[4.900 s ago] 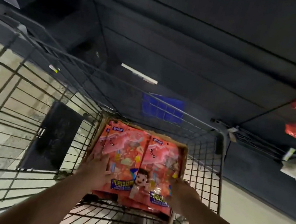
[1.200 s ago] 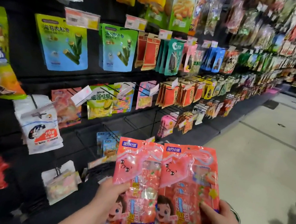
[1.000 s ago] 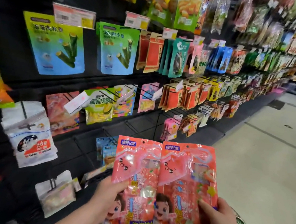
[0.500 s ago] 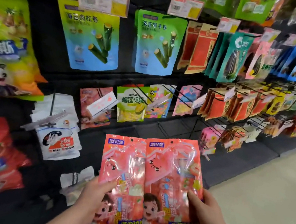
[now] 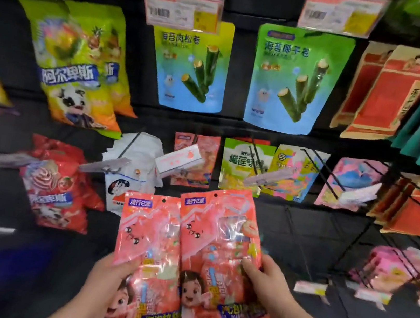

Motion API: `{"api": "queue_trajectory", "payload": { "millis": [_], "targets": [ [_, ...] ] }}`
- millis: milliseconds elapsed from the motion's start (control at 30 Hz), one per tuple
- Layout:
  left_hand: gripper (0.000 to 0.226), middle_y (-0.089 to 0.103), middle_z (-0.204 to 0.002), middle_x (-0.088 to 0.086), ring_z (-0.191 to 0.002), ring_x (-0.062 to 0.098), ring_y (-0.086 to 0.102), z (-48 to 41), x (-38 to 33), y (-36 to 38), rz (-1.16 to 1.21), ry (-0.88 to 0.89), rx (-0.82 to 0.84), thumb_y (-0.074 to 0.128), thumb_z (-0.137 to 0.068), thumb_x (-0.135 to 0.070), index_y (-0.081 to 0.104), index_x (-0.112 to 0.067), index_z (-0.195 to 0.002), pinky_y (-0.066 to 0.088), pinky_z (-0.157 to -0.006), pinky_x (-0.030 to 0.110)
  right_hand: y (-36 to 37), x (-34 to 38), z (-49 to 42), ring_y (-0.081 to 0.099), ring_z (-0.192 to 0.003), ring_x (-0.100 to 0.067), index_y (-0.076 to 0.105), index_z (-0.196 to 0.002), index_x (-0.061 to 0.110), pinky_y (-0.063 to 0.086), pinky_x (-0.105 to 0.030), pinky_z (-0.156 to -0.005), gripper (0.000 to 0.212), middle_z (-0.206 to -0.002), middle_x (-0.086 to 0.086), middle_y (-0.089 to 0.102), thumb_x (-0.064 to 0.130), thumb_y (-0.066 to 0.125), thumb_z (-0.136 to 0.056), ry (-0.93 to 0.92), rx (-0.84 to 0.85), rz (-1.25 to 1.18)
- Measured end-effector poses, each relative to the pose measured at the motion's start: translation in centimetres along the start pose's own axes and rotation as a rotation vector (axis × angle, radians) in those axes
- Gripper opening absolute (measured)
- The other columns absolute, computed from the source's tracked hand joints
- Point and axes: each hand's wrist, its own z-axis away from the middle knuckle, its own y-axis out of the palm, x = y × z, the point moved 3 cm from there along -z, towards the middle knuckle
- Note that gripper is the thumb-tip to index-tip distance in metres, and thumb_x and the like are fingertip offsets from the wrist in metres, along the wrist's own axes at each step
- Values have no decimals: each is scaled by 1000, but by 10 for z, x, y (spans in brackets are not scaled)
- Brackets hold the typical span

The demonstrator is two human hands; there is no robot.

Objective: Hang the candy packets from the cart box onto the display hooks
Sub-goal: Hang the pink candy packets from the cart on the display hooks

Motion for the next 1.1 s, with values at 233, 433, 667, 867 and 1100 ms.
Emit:
{"api": "queue_trajectory", "payload": {
  "millis": [233,433,667,867,1100],
  "targets": [
    [25,75,-91,22,-89,39,69,23,16,-25,104,-30,-272,77,-74,-6,71,-3,-98,51,-88,52,25,13,-33,67,-81,-15,63,-85,17,54,-28,-73,11,-92,-6,72,22,59,-93,-41,192,31],
    [33,76,-92,17,-93,39,70,33,20,-43,122,-26,-357,80,-69,-14,72,-7,-100,49,-95,57,48,14,-53,68,-92,-27,62,-97,17,53,-48,-90,16,-98,-9,71,32,63,-90,-51,242,33],
    [21,75,-92,19,-97,43,68,21,15,-53,143,-26,-345,73,-79,-5,71,-6,-100,48,-96,59,59,23,-59,64,-89,-21,59,-97,21,52,-45,-91,12,-99,-6,68,32,60,-91,-54,210,-10],
    [19,75,-89,20,-86,41,71,12,3,-53,163,-49,-287,66,-86,-4,65,-2,-105,54,-86,52,61,21,-56,66,-96,-25,57,-90,27,50,-49,-94,6,-99,-4,68,33,59,-91,-24,157,-49],
    [21,74,-90,23,-85,43,71,10,0,-53,182,-69,-272,65,-86,-5,63,0,-107,56,-75,46,61,22,-50,66,-93,-24,56,-88,24,52,-45,-92,6,-97,-5,67,24,57,-94,-23,177,-64]
  ]
}}
